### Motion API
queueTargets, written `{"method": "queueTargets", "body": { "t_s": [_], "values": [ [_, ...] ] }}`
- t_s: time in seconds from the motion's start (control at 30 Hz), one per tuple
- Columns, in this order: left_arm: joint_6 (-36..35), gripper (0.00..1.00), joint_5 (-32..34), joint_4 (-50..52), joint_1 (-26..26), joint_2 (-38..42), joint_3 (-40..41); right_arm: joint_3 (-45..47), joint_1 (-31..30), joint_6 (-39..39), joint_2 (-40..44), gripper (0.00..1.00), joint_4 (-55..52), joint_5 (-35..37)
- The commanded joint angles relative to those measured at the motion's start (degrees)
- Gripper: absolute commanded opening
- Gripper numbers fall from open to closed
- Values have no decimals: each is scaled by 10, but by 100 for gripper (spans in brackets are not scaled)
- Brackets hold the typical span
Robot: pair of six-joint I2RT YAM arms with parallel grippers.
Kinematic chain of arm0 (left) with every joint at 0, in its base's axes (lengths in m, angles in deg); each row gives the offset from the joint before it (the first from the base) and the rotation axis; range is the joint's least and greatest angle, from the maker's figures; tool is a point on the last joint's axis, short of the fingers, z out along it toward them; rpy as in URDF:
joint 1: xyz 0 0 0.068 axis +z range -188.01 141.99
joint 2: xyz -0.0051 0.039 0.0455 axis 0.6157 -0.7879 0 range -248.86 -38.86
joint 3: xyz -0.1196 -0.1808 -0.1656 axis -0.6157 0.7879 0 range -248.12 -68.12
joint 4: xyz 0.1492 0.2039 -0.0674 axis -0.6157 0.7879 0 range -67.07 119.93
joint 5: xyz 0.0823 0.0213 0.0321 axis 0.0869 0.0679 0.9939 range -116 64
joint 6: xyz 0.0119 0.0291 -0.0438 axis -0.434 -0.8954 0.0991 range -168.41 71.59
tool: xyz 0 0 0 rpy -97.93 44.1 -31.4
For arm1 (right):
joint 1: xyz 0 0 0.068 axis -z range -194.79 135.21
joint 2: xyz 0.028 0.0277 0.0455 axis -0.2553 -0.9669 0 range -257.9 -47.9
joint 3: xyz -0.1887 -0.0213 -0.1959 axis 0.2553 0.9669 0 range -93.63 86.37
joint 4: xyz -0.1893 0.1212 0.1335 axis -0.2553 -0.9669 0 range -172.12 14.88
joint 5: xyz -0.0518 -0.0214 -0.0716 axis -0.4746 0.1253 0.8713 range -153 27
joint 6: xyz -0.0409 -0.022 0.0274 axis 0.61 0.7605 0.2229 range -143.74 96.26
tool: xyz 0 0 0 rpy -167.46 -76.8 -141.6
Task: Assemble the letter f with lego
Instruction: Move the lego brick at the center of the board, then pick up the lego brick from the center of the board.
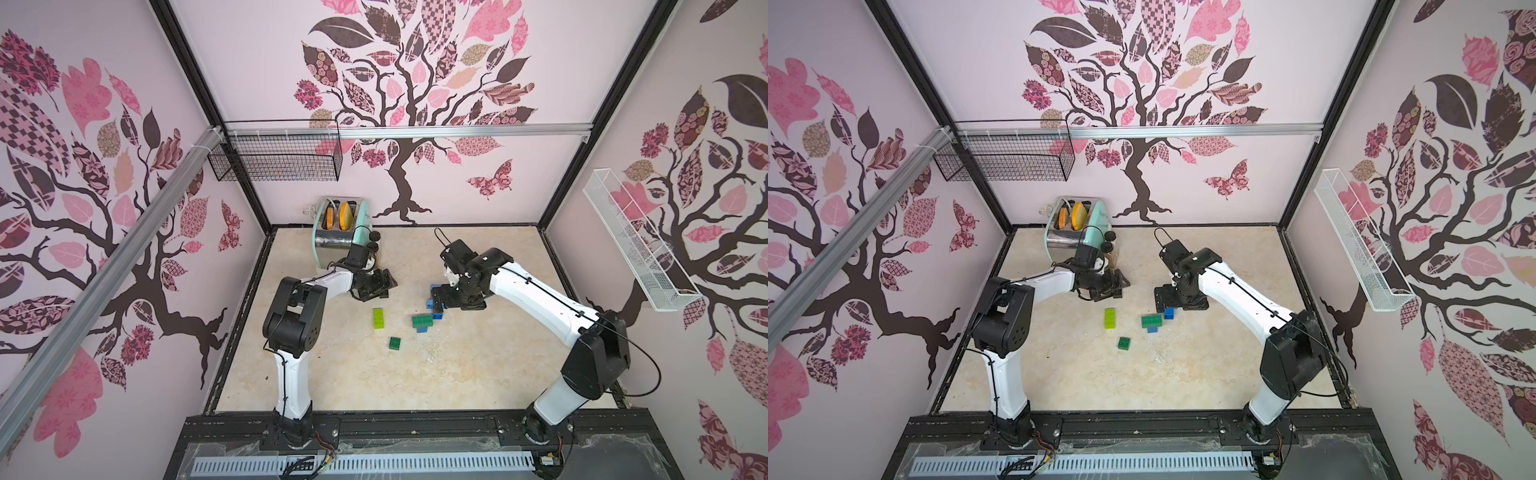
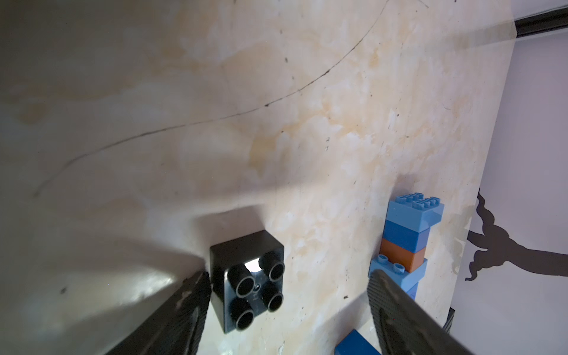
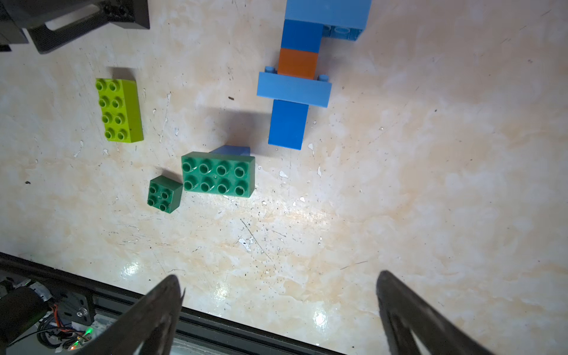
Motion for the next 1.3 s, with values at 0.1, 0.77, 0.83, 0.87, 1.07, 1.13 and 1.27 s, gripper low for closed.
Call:
{"method": "queueTargets", "body": {
  "t_s": [0.1, 0.77, 0.83, 0.87, 1.07, 1.13, 1.27],
  "values": [
    [10, 84, 19, 15, -55, -46, -35, 11, 11, 12, 21, 99, 15, -9],
    [-77, 87, 30, 310, 27, 294, 116, -111, 10, -47, -138, 100, 81, -35],
    [-89, 87, 16, 334, 43, 340, 150, -157, 1, -63, -177, 100, 82, -36],
    [-81, 88, 11, 329, 44, 365, 170, -181, -7, -67, -199, 99, 84, -33],
    [-37, 88, -16, 289, 50, 428, 234, -249, -37, -34, -290, 100, 134, 28],
    [-50, 88, -26, 299, 49, 424, 226, -249, -37, -11, -306, 100, 169, 26],
    [-44, 88, 3, 294, 51, 421, 224, -249, -37, 42, -328, 99, 206, 38]
  ]
}}
